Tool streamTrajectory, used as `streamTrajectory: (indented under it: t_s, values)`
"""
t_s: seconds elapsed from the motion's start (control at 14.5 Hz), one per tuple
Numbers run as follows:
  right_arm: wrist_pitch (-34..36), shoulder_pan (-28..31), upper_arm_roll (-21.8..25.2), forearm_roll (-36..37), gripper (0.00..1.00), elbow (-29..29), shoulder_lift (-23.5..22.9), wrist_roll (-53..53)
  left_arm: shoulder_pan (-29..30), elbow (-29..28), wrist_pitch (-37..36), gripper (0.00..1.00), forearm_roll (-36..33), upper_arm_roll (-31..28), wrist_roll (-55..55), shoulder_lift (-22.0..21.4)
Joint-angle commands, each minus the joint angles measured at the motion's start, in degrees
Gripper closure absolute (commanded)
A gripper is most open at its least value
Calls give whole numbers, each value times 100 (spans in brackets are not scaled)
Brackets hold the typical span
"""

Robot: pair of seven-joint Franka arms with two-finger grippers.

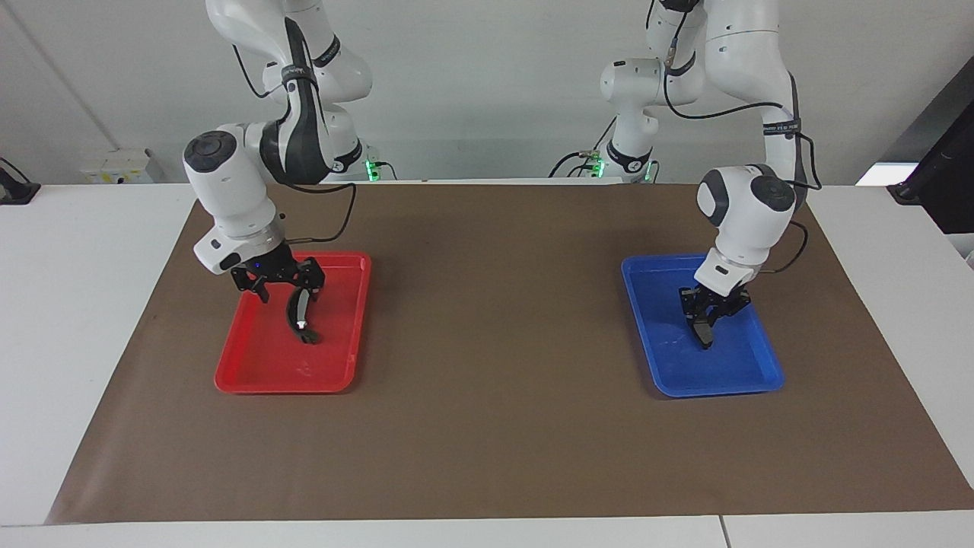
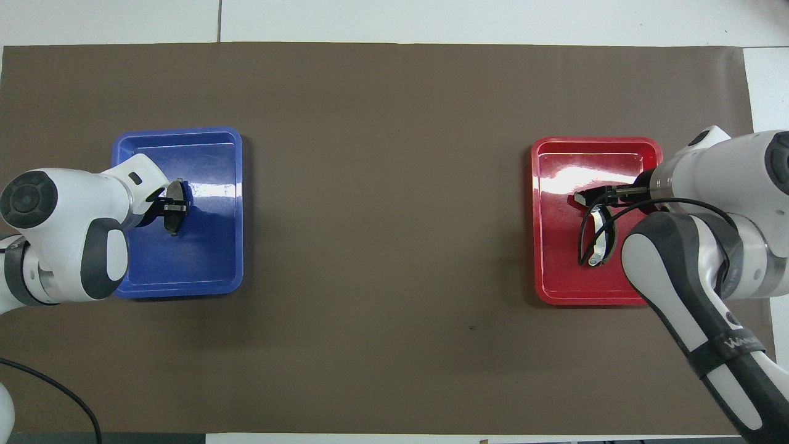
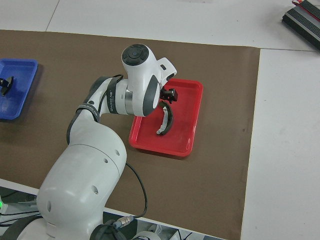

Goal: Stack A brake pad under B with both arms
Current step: 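Grasp the curved pad with the right gripper while the left gripper lifts, then set the dark pad mid-table with the left gripper while the right gripper lifts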

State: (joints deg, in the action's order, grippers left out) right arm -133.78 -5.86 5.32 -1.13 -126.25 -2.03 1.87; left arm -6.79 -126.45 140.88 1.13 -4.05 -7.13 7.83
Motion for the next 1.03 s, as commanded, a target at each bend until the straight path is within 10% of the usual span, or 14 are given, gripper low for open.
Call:
streamTrajectory:
  t_s: [0.0,0.76,0.96]
  values:
    - [-517,67,13,-98,0,-505,90,392,-94,811,-1365,95,-69,-34,211,-264]
    - [-1195,199,4,-98,0,-848,-430,938,-2685,1737,-44,91,-25,-25,2971,1070]
    - [-1186,190,4,-98,20,-848,-430,938,-3107,1720,281,85,-25,-17,3559,1325]
